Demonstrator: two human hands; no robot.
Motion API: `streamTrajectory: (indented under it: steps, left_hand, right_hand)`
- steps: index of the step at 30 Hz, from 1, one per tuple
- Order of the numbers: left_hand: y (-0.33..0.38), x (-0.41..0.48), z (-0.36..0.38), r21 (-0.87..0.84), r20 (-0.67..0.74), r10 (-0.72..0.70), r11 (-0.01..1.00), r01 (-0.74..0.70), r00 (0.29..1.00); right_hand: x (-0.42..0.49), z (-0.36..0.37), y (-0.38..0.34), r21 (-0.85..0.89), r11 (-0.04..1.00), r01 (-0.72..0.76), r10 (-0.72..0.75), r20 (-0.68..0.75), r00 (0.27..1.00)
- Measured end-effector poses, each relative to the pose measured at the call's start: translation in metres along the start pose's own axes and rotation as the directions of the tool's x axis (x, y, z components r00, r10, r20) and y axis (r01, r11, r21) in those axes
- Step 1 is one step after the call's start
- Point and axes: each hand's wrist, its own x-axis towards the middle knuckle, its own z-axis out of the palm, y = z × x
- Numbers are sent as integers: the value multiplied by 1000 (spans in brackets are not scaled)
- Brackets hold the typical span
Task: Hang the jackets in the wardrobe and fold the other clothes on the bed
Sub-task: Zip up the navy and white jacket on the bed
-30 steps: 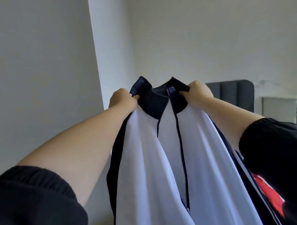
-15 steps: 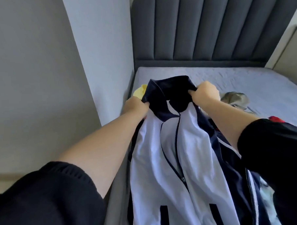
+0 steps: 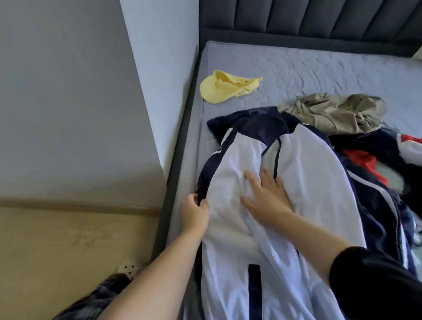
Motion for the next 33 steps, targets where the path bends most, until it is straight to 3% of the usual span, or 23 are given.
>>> streamTrajectory:
  steps: [3, 5, 8, 10, 11, 14, 17, 19, 21, 22, 24, 25, 28, 30, 33]
  left_hand:
    - [-14, -3, -6, 36, 94, -48, 998, 45, 994]
    - [-14, -4, -14, -54, 253, -167, 981, 187, 953]
    - [-20, -13, -28, -92, 591, -280, 908, 408, 757]
    - [-24, -20, -31, -31, 703, -261, 918, 395, 662]
    - [-23, -23, -30, 23, 704, -255, 941, 338, 663]
    - [-19, -22, -26, 153, 497, -237, 971, 184, 835]
    - [-14, -11, -44, 187, 137, -185, 970, 158, 973]
    - [-7, -4, -68, -46, -174, -215, 977, 211, 961]
    - [2, 3, -100, -329, -496, -267, 938, 105, 826]
    - [5, 8, -117, -459, -576, -291, 888, -8, 764]
    - [7, 18, -137, -548, -610, -247, 818, -176, 753]
    - [8, 18, -140, -466, -618, -152, 861, -203, 771]
    - [2, 8, -120, -12, -562, 191, 971, -240, 805]
    - [-10, -1, -94, 144, -393, 230, 972, -187, 890]
    - [-25, -10, -59, 193, -12, 87, 978, -83, 996]
  right_hand:
    - [4, 11, 2, 97, 993, -59, 60, -6, 998]
    - [11, 12, 4, 185, 977, -101, 98, 23, 995]
    - [18, 12, 11, 198, 968, -151, 128, 123, 984]
    - [20, 11, 14, 215, 962, -170, 136, 165, 977]
    - [21, 11, 14, 221, 960, -175, 137, 176, 975]
    - [20, 13, 11, 208, 963, -170, 135, 170, 976]
    - [19, 16, 9, 175, 973, -149, 124, 147, 981]
    - [19, 16, 9, 152, 977, -148, 124, 156, 980]
    - [20, 17, 10, 125, 983, -133, 112, 161, 981]
    - [20, 17, 10, 112, 986, -123, 104, 159, 982]
    - [20, 18, 8, 89, 989, -114, 100, 150, 984]
    - [20, 18, 7, 82, 989, -120, 106, 148, 983]
    - [18, 18, 4, 71, 988, -134, 124, 131, 984]
    - [17, 17, 1, 69, 988, -135, 126, 123, 984]
    - [14, 15, -3, 56, 989, -138, 131, 122, 984]
